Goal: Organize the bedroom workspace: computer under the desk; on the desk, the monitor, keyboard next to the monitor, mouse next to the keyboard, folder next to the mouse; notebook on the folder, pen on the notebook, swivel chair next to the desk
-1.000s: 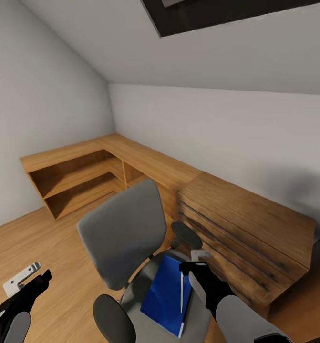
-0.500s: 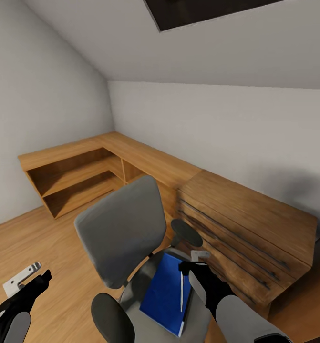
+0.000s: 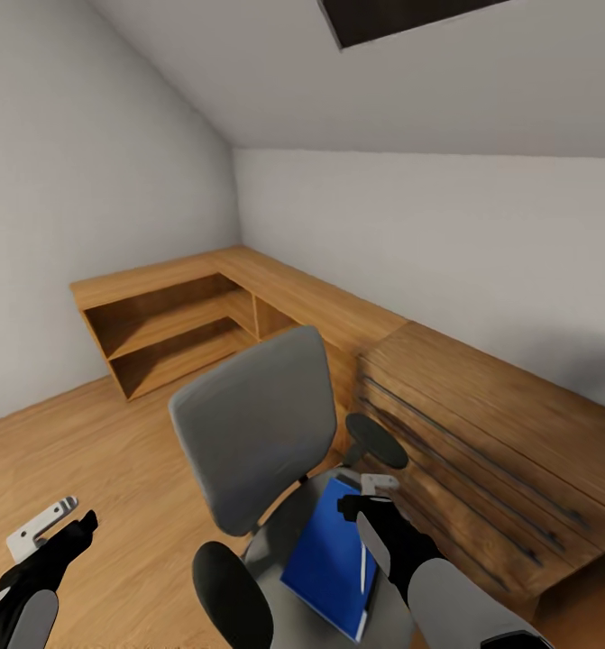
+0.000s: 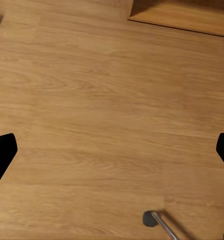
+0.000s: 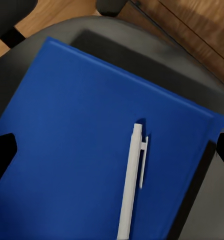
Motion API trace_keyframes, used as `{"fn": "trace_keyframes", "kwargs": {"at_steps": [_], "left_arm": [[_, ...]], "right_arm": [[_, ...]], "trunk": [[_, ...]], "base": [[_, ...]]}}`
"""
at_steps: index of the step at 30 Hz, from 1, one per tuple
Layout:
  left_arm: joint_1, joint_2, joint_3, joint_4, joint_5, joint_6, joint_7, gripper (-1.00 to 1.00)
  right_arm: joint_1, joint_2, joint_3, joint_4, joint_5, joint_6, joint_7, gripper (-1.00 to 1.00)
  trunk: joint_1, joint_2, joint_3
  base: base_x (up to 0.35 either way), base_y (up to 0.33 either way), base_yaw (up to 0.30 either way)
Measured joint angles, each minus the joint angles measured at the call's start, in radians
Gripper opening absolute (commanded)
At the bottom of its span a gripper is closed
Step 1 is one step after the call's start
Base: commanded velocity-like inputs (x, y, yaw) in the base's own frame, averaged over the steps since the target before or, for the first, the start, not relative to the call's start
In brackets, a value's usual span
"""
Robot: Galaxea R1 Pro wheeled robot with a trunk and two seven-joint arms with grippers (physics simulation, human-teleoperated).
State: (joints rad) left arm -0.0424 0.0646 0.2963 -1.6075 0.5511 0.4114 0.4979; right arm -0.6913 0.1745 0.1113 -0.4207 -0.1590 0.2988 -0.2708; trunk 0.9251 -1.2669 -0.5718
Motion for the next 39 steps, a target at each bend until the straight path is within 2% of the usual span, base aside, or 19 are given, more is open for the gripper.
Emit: {"fn": "trace_keyframes", "kwargs": {"at_steps": [34,39], "left_arm": [[0.000,-0.001,0.000,0.000,0.000,0.000,0.000,1.00],[0.000,-0.001,0.001,0.000,0.000,0.000,0.000,1.00]], "right_arm": [[0.000,0.000,-0.008,0.002,0.003,0.007,0.000,1.00],[0.000,0.000,-0.009,0.001,0.003,0.007,0.002,1.00]], "trunk": [[0.130,-0.238,-0.107],[0.130,-0.238,-0.107]], "base": [[0.000,0.000,0.008],[0.000,0.000,0.000]]}}
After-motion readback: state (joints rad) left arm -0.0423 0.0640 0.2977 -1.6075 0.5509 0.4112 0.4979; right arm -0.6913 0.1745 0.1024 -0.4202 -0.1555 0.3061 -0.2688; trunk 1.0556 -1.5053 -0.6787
